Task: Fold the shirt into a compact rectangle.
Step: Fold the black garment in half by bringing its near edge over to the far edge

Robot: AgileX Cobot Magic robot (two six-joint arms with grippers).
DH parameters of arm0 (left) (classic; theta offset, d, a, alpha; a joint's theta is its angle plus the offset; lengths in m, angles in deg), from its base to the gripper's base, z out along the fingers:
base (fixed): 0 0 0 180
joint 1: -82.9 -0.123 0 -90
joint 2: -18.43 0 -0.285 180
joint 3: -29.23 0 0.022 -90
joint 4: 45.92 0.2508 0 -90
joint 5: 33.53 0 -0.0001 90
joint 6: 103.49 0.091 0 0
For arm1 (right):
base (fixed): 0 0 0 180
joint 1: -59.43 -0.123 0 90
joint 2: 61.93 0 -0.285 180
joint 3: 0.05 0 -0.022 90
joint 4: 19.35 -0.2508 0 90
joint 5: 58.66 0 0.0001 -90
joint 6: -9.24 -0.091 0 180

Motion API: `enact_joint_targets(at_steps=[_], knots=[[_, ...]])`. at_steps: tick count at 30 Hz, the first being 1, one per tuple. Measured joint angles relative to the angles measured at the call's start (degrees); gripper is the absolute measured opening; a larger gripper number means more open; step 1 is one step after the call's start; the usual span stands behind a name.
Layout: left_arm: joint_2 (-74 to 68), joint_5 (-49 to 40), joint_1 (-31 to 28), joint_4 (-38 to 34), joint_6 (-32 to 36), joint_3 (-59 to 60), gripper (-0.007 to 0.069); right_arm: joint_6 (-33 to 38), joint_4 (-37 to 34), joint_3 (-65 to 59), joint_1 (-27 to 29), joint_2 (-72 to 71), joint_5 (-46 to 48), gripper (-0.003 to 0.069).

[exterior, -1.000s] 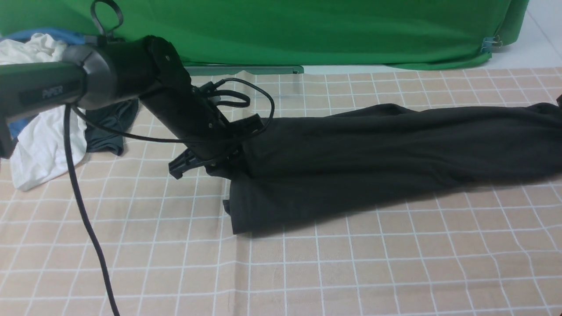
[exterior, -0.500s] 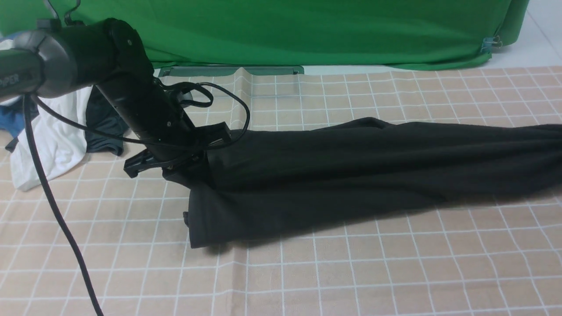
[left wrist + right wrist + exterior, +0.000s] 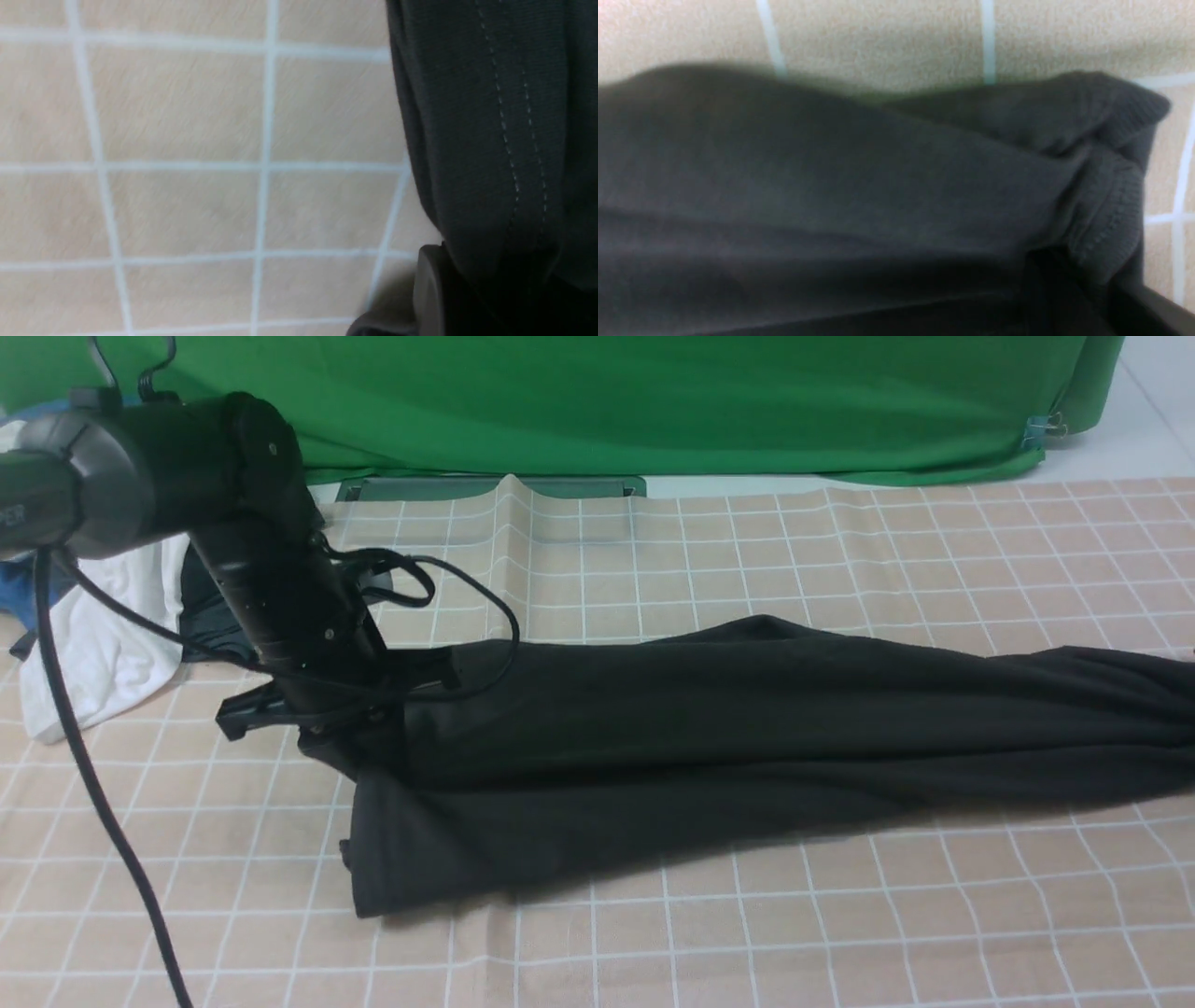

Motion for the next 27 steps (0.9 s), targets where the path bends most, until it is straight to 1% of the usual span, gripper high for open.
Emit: enact_joint_targets(at_steps=[4, 10, 13, 14, 15, 17, 21, 27], knots=[[2.7, 0.1, 0.1, 2.8, 0.0, 4.6, 0.0039, -0.1, -0.7, -2.7, -0.1, -1.6, 0.4, 0.0049], [6.0, 0.0, 0.1, 7.2, 0.0, 7.0, 0.0039, -1.1, -0.7, -8.6, -0.1, -7.0, 1.0, 0.0049], [7.1, -0.1, -0.1, 9.3, 0.1, 7.6, 0.0039, -1.6, -0.7, -13.0, -0.2, -11.0, 0.3, 0.0049], [7.7, -0.1, -0.8, 9.6, 0.6, 8.1, 0.0039, -1.8, -0.7, -16.3, -0.2, -13.5, -0.6, 0.0049], [7.8, -0.1, -1.0, 9.6, 0.6, 8.3, 0.0039, -1.8, -0.7, -16.7, -0.2, -14.1, -0.7, 0.0049], [8.2, 0.0, -3.1, 9.4, 0.9, 10.3, 0.0039, -2.6, -0.7, -23.0, -0.2, -17.6, -3.5, 0.0049], [8.8, 0.7, -5.7, 8.8, 1.5, 13.6, 0.0039, -3.3, -0.7, -29.7, -0.2, -22.2, -7.6, 0.0049], [10.5, 2.4, -6.3, 6.1, 4.7, 13.9, 0.0039, -3.6, -0.2, -31.8, -0.2, -23.4, -11.6, 0.0049]])
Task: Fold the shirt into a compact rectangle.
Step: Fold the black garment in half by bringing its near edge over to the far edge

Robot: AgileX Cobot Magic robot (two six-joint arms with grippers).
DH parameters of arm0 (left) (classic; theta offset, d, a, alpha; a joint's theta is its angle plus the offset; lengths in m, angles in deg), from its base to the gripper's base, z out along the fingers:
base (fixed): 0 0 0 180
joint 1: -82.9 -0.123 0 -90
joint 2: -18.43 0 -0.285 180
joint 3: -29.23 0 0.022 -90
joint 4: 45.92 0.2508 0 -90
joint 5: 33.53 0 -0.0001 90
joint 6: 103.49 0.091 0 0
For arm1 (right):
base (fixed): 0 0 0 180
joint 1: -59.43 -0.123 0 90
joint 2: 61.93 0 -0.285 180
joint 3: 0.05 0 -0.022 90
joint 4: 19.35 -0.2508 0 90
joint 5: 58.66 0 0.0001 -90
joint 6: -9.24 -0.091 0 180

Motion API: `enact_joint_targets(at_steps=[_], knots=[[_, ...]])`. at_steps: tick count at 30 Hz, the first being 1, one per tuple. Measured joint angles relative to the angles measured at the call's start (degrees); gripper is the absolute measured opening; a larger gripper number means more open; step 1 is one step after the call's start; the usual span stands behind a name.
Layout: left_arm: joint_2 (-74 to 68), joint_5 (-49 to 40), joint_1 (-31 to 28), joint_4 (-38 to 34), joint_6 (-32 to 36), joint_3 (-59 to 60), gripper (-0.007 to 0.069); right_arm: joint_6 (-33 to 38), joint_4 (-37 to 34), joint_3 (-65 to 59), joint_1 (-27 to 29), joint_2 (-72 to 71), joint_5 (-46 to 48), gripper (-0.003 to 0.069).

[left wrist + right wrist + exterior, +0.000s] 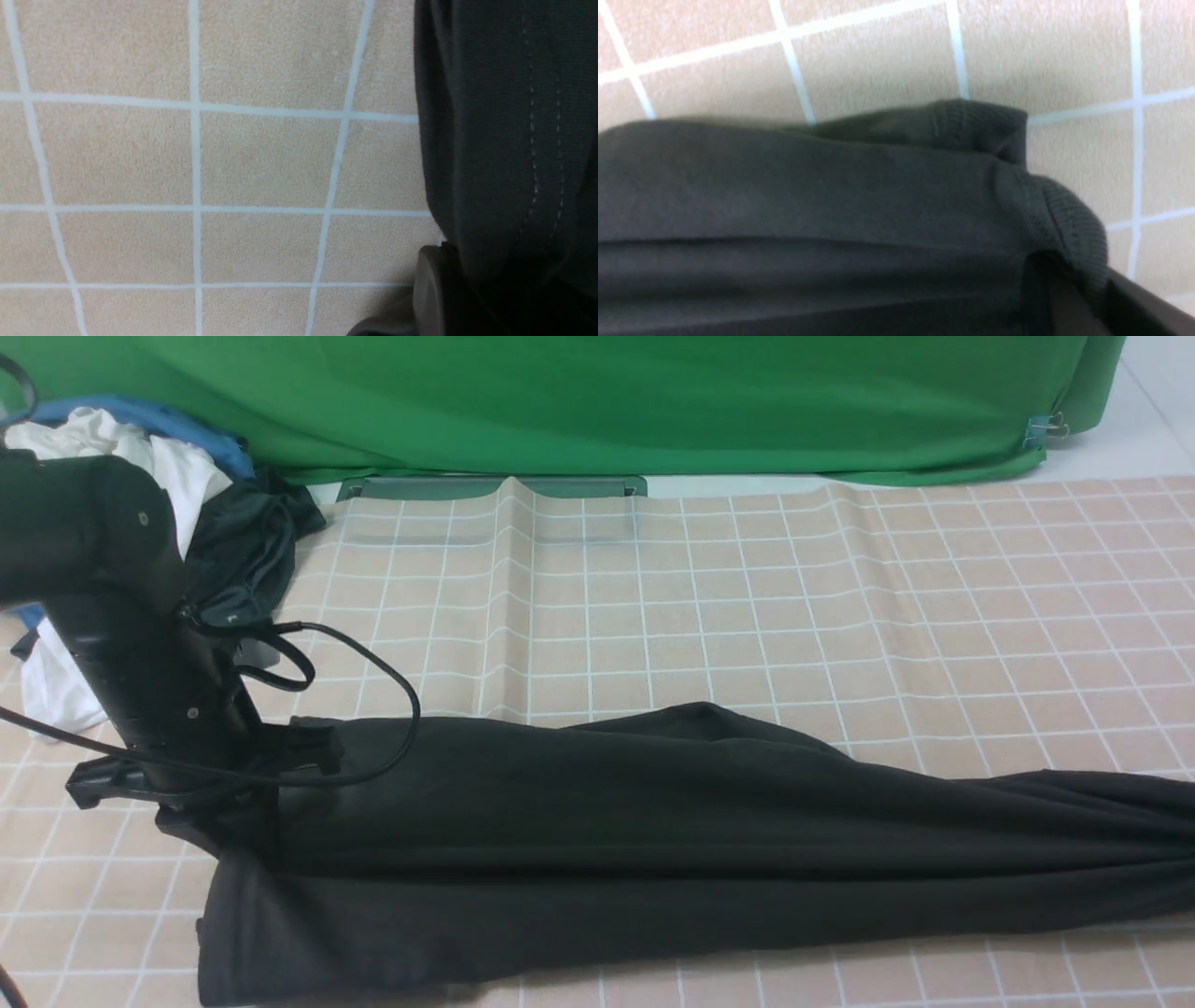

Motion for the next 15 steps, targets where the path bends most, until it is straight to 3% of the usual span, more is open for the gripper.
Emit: enact_joint_targets(at_steps=[7, 10, 15], knots=[[-0.2, 0.7, 0.0, -2.0, 2.4, 0.1, 0.0039, 0.2, 0.5, -0.3, 0.0, 2.1, -5.9, 0.0057], [-0.3, 0.8, 0.0, -2.1, 2.4, 0.2, 0.0058, 0.4, 0.9, -0.3, 0.0, 3.8, -6.6, 0.0103], [-0.3, -0.2, -0.5, 0.6, 0.8, -0.8, 0.0174, 1.0, 3.2, 0.4, 0.1, 4.6, -8.0, 0.0358]])
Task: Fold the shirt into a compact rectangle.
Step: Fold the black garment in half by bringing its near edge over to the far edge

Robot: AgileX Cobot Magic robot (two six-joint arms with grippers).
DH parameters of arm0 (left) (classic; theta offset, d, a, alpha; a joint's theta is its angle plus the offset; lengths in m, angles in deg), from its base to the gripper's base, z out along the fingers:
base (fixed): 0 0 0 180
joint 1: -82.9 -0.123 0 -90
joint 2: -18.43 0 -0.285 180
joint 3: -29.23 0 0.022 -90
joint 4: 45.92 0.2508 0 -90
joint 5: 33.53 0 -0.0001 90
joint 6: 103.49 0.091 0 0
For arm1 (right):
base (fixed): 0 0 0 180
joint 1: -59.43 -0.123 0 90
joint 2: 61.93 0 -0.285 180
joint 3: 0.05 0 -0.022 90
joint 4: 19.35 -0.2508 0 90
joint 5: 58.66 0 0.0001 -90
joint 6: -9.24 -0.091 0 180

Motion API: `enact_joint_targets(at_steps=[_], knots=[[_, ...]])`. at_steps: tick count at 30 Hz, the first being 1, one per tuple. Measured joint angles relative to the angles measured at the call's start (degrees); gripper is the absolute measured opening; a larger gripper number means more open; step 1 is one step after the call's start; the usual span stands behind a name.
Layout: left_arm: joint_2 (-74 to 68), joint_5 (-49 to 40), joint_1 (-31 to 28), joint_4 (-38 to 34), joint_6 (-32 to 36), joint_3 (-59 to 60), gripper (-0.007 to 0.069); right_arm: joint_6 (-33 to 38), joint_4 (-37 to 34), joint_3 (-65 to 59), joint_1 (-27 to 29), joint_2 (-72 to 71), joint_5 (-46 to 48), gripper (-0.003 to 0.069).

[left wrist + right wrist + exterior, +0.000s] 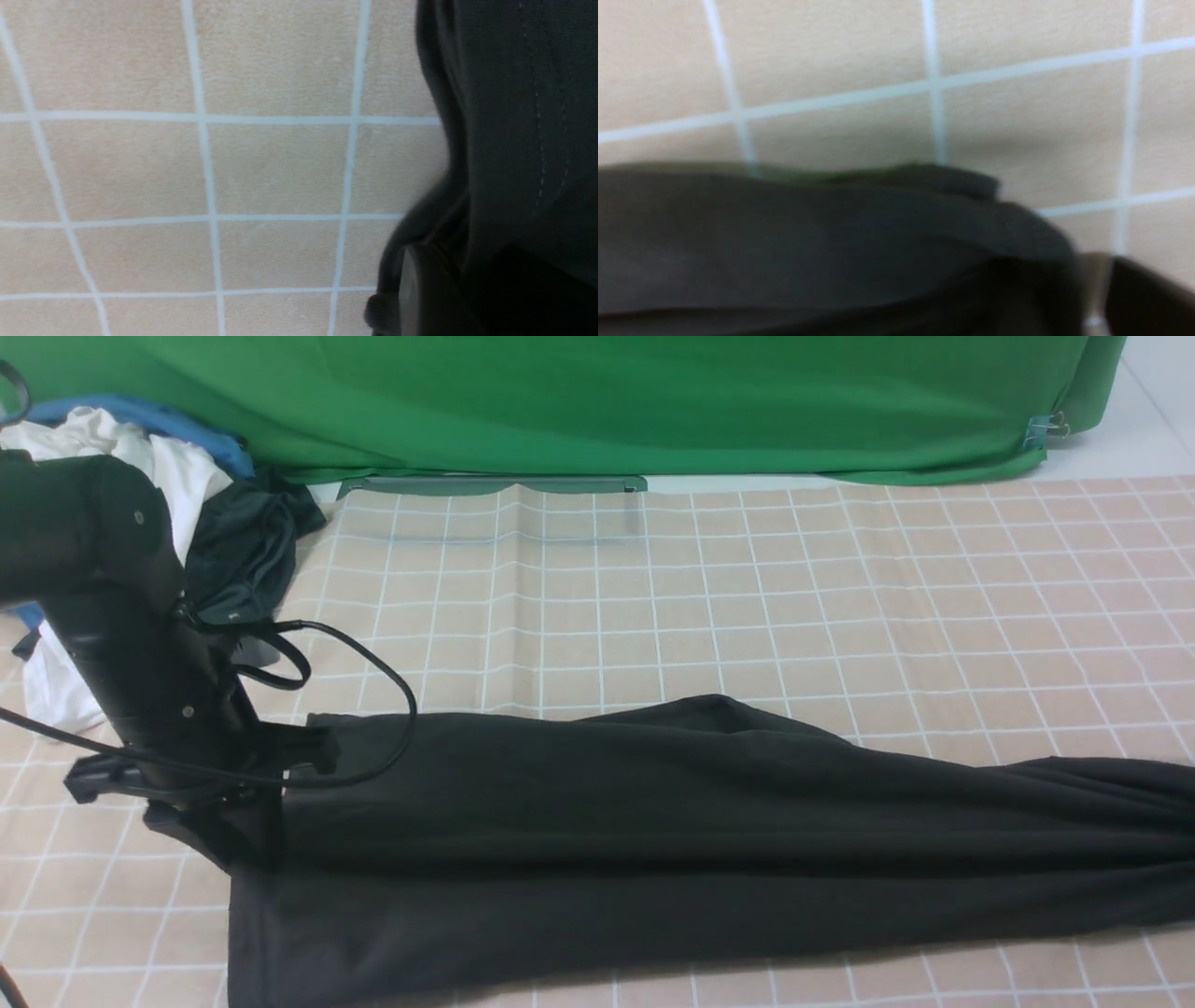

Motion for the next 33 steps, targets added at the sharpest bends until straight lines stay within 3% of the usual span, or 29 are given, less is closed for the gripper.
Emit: enact_joint_targets(at_steps=[2, 4, 7, 11, 17, 26, 32, 33], knots=[[0.0, -1.1, -0.1, 0.8, -1.4, -2.7, 0.0271, 0.0, 0.6, 1.7, 0.0, 0.5, -0.3, 0.0526], [0.0, -2.3, -0.1, 0.7, -2.2, -6.3, 0.0361, 0.0, 0.7, 4.5, -0.1, 0.6, 0.3, 0.0602], [0.0, -2.9, -0.1, 0.1, -2.6, -11.0, 0.0452, 0.0, 0.7, 8.7, -1.1, 0.6, 1.8, 0.0585], [0.0, -2.9, -0.1, -3.5, -2.3, -13.2, 0.0526, 0.9, 0.8, 15.3, -3.9, 0.6, 5.2, 0.0484], [0.0, -0.7, -0.1, -4.3, -1.6, -10.2, 0.0535, 1.8, -0.6, 18.9, -9.6, 0.6, 10.4, 0.0365], [-1.6, 11.9, -0.1, -3.3, 0.3, -3.8, 0.0536, 1.9, -1.4, 18.9, -16.2, 0.6, 11.6, 0.0349], [-5.3, 8.5, -0.1, -5.1, 1.6, -3.7, 0.0467, 1.9, -1.4, 18.9, -17.6, 0.6, 10.1, 0.0349], [-6.3, 6.5, -0.1, -5.3, 1.6, -3.6, 0.0422, 1.9, -1.4, 18.9, -17.7, 0.6, 10.0, 0.0349]])
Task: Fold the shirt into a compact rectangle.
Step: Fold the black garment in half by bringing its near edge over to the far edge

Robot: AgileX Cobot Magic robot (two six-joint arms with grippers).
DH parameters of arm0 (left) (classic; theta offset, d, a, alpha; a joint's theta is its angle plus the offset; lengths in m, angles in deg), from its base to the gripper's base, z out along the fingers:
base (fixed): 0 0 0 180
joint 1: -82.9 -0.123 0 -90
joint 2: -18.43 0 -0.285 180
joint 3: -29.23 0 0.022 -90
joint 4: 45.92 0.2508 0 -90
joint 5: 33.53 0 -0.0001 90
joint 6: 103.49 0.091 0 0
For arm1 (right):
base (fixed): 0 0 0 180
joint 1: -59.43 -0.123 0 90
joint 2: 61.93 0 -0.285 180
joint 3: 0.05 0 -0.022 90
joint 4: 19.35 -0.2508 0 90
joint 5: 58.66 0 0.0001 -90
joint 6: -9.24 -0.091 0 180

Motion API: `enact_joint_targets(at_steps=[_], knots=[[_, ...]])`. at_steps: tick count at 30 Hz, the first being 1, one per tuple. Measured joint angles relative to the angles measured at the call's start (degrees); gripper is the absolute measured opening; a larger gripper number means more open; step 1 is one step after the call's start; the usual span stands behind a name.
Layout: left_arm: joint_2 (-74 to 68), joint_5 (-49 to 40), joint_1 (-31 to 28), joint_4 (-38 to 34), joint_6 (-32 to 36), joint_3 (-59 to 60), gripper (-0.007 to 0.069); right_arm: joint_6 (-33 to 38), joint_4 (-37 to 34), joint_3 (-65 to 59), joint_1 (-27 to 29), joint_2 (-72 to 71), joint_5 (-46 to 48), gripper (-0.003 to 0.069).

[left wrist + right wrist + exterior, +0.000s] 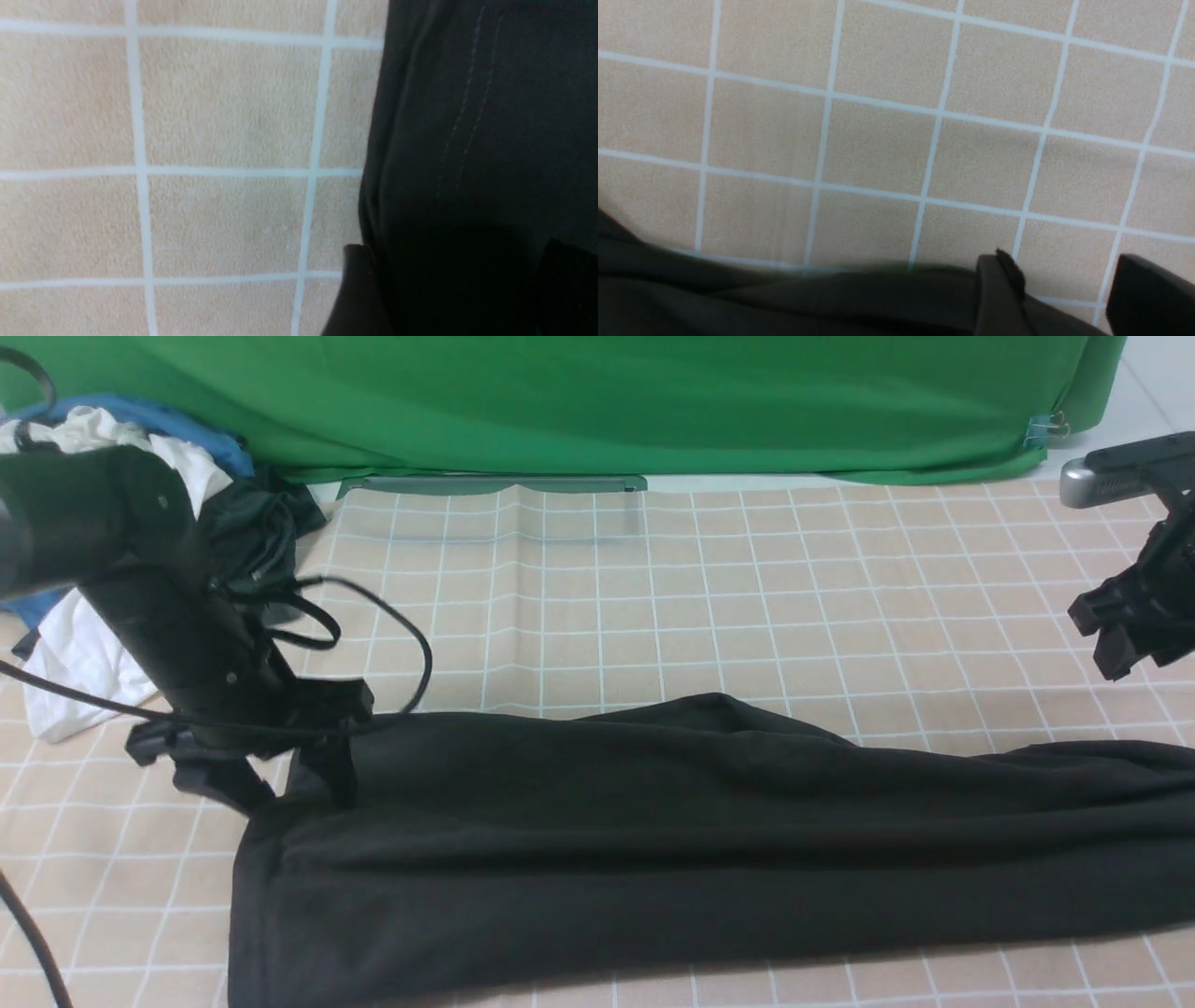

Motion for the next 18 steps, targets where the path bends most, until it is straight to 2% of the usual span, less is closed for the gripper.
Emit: enact_joint_targets(at_steps=[5, 8, 13, 18], knots=[[-0.8, -6.8, 0.0, -1.1, 0.0, 0.1, 0.0294, 0.0, 0.0, 0.0, -0.1, 0.0, -0.1, 0.0347], [-0.8, -9.2, 0.0, -1.5, -0.6, 0.1, 0.0251, 0.0, 0.0, 0.0, -0.1, 0.0, -0.3, 0.0347], [-0.7, -9.8, 0.0, -1.1, -2.9, 0.1, 0.0259, 0.0, 0.0, 0.0, -0.1, 0.0, -0.3, 0.0347], [-0.7, -10.3, 0.0, 1.5, -3.8, -2.8, 0.0332, 0.0, 0.0, 0.0, -0.1, 0.0, -0.5, 0.0347]])
